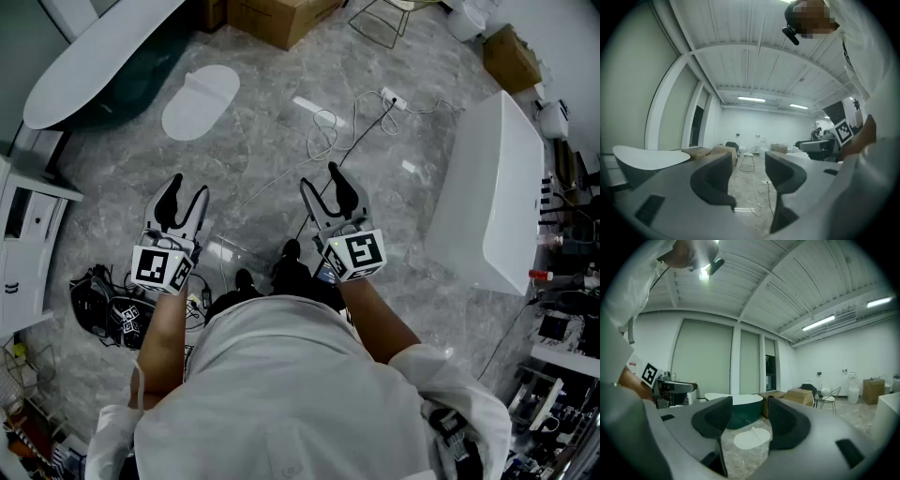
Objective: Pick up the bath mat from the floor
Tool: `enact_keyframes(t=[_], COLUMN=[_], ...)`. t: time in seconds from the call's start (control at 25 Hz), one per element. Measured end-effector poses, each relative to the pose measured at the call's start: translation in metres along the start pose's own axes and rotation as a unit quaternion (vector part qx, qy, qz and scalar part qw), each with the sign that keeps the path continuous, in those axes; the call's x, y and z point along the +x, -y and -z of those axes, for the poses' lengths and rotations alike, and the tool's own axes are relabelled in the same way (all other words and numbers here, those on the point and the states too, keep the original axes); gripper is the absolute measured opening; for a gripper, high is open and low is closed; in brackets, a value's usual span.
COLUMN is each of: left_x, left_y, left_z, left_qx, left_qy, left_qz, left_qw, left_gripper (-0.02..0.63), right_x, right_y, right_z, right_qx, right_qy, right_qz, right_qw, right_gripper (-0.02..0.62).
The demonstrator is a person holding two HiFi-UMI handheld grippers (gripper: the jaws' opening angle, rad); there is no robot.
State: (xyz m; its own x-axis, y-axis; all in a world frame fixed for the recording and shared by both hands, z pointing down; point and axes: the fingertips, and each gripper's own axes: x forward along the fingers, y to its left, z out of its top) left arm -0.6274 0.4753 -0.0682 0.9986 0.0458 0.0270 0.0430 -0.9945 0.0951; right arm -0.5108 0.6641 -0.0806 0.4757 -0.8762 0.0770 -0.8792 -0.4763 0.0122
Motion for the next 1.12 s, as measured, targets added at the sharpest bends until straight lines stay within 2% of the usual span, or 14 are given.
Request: enact_keyframes(t=[0.28,0.44,0.6,0.76,0.96,1.12], left_x=[-0.017,-0.017,-0.016,-0.013,-0.012,-0.013], left_y=[0.01,0.024,0.03,0.042,0.055,0.066], left_z=[-0.02,-0.035,-0.035,-0.029,-0.027,-0.026], left_qx=[0.003,0.002,-0.005,-0.008,-0.004,-0.002], left_qy=[0.023,0.036,0.039,0.033,0.031,0.03], left_qz=[-0.014,-0.021,-0.023,-0.03,-0.026,-0.026], left_qw=[0.9996,0.9991,0.999,0.999,0.9992,0.9992], left_gripper=[0.216,0.215,0.215,0.215,0.213,0.213], right_x=[-0.014,-0.028,-0.039,-0.062,-0.072,-0.072], right_y=[0.009,0.015,0.02,0.029,0.033,0.034], right_z=[-0.018,-0.038,-0.041,-0.05,-0.042,-0.029], right_qx=[0.001,-0.019,-0.041,-0.038,-0.051,-0.042], right_qy=[0.029,0.048,0.056,0.09,0.069,0.054], right_qz=[-0.007,-0.023,-0.023,-0.047,-0.048,-0.043], right_qw=[1.0,0.998,0.997,0.994,0.995,0.997], right_gripper=[0.244,0.244,0.244,0.25,0.253,0.253])
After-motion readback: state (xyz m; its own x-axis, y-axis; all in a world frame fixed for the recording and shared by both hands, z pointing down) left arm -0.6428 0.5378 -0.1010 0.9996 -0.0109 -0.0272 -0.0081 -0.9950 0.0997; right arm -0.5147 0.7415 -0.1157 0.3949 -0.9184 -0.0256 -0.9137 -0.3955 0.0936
